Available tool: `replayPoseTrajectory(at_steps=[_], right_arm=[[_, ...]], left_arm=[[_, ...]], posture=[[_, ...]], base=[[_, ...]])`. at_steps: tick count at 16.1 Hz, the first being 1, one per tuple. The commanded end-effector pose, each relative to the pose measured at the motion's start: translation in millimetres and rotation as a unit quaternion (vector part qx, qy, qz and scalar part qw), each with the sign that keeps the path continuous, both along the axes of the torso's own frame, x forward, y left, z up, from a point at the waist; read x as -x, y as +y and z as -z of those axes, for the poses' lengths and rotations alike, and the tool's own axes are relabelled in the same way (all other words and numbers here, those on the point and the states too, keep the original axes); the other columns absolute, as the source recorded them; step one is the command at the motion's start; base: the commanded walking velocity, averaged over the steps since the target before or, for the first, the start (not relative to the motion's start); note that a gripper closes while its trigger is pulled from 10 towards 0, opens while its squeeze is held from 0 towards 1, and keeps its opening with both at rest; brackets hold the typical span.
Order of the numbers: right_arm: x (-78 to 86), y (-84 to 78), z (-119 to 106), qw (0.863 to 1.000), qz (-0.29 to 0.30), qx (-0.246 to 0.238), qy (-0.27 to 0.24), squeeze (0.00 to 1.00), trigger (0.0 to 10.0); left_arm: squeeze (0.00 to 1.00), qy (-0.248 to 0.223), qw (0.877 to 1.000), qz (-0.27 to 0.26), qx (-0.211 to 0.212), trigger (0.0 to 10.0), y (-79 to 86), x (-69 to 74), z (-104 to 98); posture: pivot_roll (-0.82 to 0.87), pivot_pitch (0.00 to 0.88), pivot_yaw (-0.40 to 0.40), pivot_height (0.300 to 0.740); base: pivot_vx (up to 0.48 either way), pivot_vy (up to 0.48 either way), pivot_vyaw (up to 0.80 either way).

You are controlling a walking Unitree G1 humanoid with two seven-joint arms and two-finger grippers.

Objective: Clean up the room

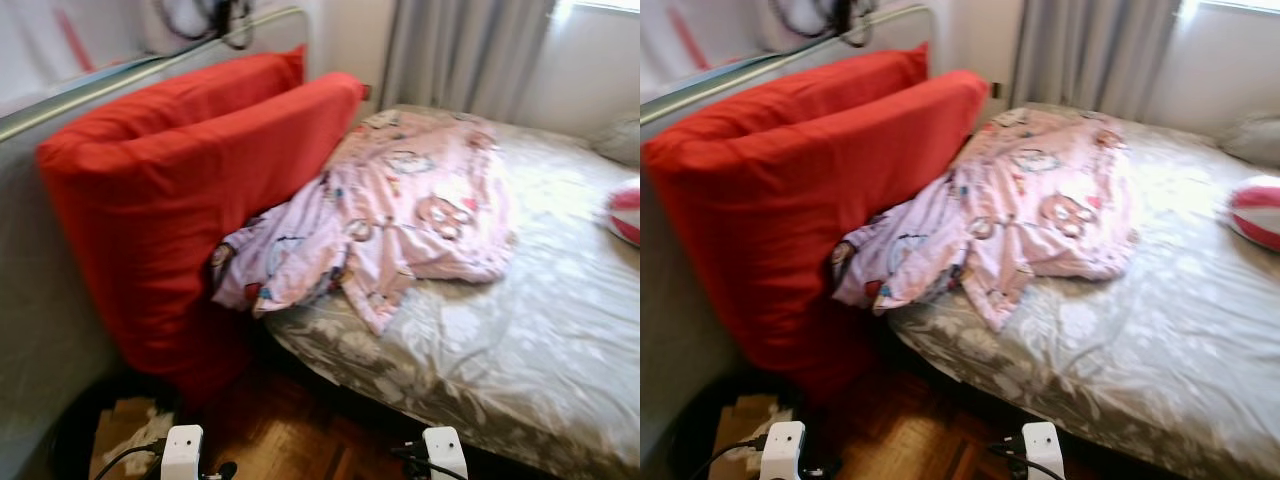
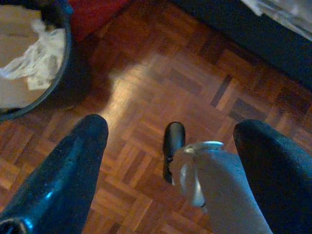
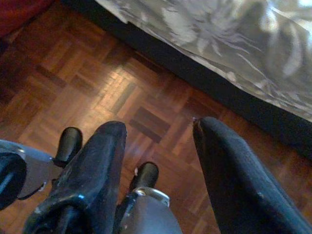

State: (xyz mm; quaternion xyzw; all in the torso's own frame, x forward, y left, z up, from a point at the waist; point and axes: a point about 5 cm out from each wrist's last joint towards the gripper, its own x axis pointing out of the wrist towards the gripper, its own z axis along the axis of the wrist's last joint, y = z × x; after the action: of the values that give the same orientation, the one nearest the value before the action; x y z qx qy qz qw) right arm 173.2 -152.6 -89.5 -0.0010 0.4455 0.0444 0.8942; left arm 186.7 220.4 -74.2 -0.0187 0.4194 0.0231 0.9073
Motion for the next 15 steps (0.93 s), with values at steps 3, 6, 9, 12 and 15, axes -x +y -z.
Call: replayPoseTrajectory(at_steps=[3,6,9,12,15], right_arm=[[5.6,-4.0,2.7,1.000,0.021,-0.003,0.013,0.00,10.0],[5.4,-1.4,2.7,1.000,0.009,-0.005,0.015,0.00,10.0],[5.9,-0.1,3.0,1.000,0.002,-0.004,0.016,0.00,10.0],[6.4,0.7,3.2,1.000,0.004,-0.005,0.015,0.00,10.0],[6.2,0.3,2.9,1.000,0.005,-0.007,0.012,0.00,10.0]], left_arm=[[0.00,0.005,1.000,-0.002,0.003,10.0,-1.1,2.9,1.8],[0.00,0.005,1.000,-0.002,0.003,10.0,-0.4,3.0,1.7],[0.00,0.006,1.000,-0.002,0.003,10.0,-0.2,3.6,1.9],[0.00,0.006,1.000,-0.002,0.003,10.0,0.4,3.5,1.8],[0.00,0.006,1.000,-0.001,0.004,10.0,0.2,3.5,1.8]], posture=[[0.05,0.000,-0.014,0.740],[0.05,0.000,-0.012,0.740],[0.05,0.000,-0.012,0.740],[0.05,0.000,-0.009,0.740],[0.05,0.000,-0.011,0.740]], base=[[0.252,0.000,0.21],[0.263,0.000,0.00],[0.269,0.000,0.00],[0.268,0.000,0.80],[0.266,0.000,0.00]])
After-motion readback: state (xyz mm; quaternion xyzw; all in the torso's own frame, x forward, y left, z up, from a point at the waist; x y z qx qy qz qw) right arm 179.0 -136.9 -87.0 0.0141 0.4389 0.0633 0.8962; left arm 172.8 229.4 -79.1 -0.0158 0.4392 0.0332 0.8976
